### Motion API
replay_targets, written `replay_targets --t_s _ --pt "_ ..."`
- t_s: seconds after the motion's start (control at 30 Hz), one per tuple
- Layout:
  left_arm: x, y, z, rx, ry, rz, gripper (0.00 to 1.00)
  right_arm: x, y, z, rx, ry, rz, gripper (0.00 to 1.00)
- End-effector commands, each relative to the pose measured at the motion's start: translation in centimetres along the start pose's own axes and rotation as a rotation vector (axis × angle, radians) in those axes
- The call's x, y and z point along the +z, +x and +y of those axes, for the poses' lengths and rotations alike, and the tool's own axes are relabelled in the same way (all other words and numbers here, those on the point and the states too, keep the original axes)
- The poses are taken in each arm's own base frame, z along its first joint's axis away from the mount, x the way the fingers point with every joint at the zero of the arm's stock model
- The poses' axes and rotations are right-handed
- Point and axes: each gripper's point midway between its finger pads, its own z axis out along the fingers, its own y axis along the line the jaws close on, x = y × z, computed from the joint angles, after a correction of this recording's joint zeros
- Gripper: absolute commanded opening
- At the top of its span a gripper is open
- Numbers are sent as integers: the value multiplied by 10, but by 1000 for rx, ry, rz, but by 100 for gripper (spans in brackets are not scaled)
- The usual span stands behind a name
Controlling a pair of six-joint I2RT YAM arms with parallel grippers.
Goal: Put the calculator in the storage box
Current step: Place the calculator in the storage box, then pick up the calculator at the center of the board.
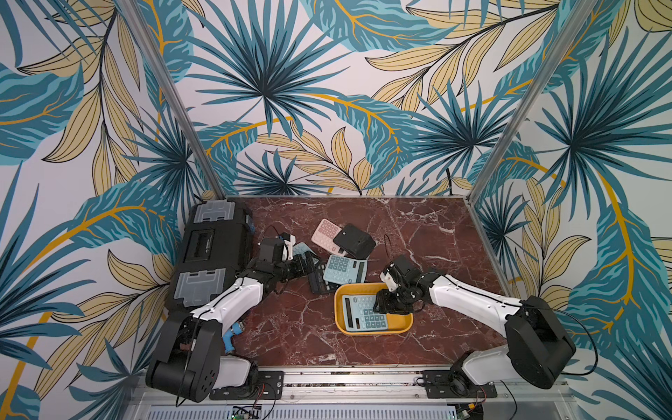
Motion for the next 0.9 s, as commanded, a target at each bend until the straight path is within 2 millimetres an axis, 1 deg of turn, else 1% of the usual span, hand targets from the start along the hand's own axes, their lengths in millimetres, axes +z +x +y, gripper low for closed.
replay_targets --t_s 0.0,0.1,0.23,0.37,0.53,0.63,0.87 --pt "4 -4 8 14 -47 11 99 -17 -9 8 -8 -22 -71 57" --pt "10 -1 12 1 -55 37 96 -32 -13 12 -11 -40 -124 59" --pt "16 3 16 -13 -60 58 91 -51 -15 16 -19 -61 -189 65" --pt "20 6 18 -30 -53 71 84 -63 -15 14 -17 -60 -237 76" --pt "28 13 21 -67 -47 96 77 -66 -12 7 -7 -42 -260 90" --pt "30 14 21 -75 -43 102 71 -64 -10 3 1 -34 -260 94" --pt "34 19 22 -88 -39 119 54 -65 -8 2 10 -37 -261 95"
